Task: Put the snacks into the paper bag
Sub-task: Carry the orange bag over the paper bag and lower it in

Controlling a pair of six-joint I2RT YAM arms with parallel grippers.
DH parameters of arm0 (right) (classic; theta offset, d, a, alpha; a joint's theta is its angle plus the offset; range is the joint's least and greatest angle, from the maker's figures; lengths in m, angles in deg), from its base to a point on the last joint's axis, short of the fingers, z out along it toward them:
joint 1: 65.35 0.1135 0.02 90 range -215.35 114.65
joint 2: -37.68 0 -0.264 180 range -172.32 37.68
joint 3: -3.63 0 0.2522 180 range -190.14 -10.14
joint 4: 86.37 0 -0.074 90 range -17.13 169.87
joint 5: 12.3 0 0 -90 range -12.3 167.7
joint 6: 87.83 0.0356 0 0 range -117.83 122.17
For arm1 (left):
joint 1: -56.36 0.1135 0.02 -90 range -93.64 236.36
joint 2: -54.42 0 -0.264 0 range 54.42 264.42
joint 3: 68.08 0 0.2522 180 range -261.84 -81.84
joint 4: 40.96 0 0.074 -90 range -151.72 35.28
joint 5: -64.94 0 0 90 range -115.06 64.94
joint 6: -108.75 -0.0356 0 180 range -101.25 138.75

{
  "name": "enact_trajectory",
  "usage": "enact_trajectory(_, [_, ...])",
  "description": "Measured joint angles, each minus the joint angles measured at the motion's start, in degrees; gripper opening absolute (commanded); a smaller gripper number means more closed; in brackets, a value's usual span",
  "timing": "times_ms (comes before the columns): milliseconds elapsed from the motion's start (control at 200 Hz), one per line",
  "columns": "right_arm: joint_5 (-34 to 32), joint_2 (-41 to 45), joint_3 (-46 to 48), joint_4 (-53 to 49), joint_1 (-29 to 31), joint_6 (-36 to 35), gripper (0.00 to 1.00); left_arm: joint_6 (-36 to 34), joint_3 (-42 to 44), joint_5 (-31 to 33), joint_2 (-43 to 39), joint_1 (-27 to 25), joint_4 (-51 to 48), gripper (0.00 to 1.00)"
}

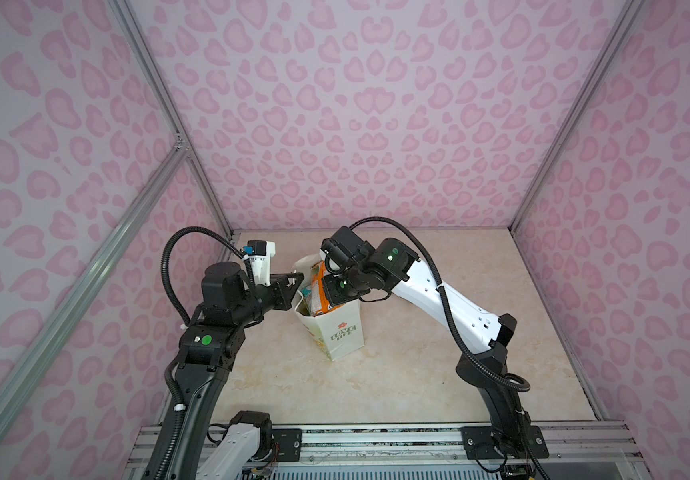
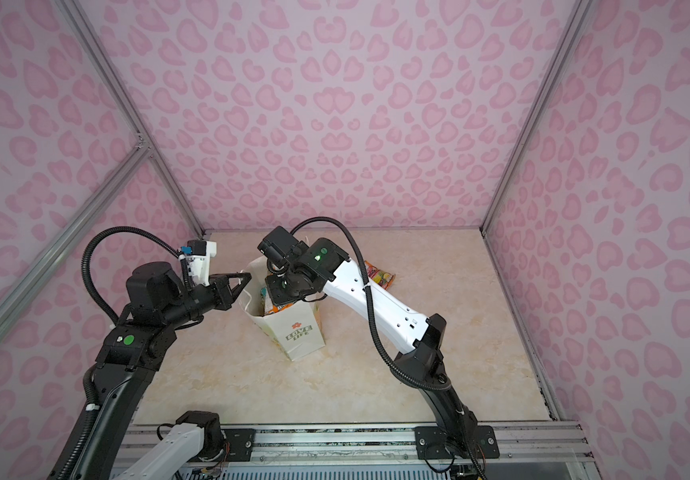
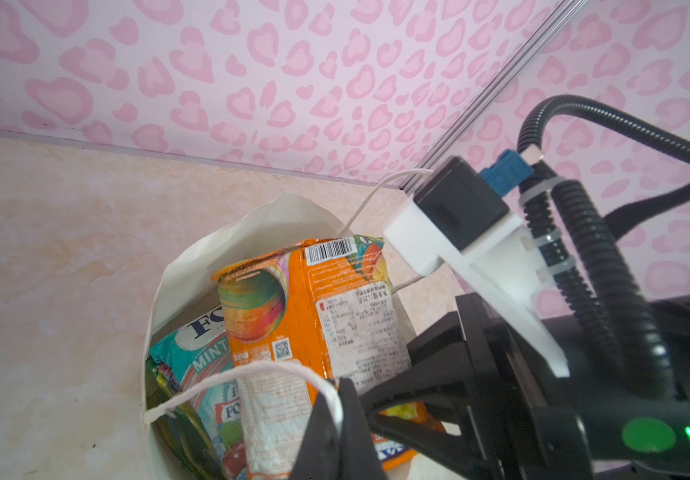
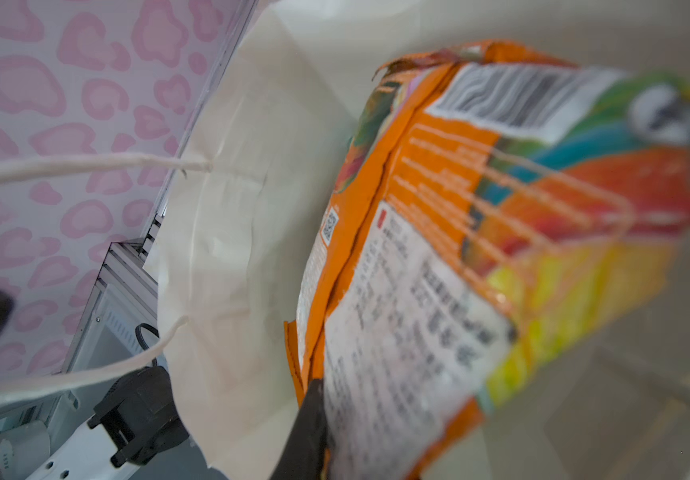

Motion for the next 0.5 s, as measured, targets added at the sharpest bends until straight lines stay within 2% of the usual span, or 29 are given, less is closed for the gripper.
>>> enact_trajectory(220, [-0.85, 2.12, -0.02, -1.36, 0.28, 0.2, 0.0, 0.0, 0.0, 0.0, -0.02, 0.0, 0.0, 0.03])
enact_trajectory(500, [1.7, -4.81, -7.26, -2.62, -0.48, -0.42, 0.0, 0.0, 0.0, 0.0, -0.02, 0.0, 0.0, 0.03])
